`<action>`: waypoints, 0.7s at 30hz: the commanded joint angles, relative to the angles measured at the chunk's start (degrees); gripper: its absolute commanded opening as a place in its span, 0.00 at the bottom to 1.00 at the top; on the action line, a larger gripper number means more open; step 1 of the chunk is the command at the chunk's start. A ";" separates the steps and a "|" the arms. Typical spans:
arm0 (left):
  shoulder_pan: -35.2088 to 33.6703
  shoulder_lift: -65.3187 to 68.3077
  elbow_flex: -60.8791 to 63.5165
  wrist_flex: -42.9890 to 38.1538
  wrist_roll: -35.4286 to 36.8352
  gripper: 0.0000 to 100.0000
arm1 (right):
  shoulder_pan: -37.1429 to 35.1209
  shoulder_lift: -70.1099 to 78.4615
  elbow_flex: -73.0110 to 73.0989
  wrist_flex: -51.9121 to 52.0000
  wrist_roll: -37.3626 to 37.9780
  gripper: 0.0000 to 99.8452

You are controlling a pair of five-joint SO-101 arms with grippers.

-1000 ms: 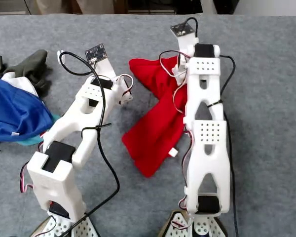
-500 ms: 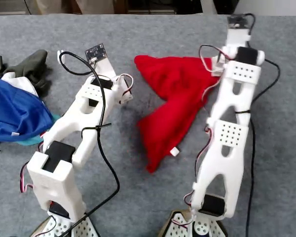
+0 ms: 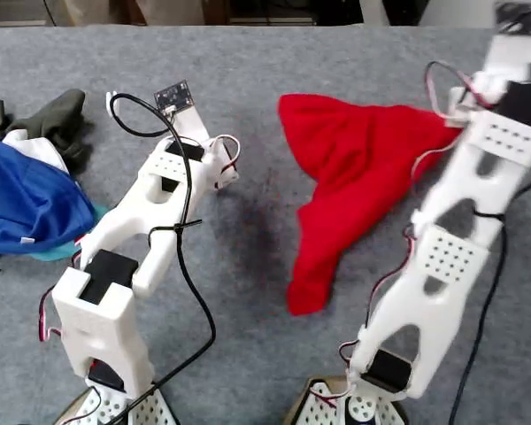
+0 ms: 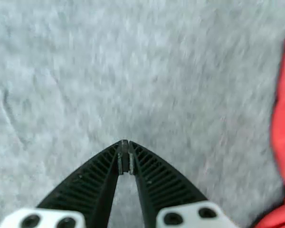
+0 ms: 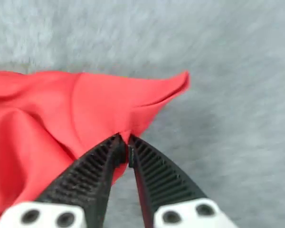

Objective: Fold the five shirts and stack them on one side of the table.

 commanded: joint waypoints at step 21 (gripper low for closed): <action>31.82 -1.63 -24.35 19.34 -9.14 0.02 | 30.81 15.16 5.85 1.14 16.79 0.11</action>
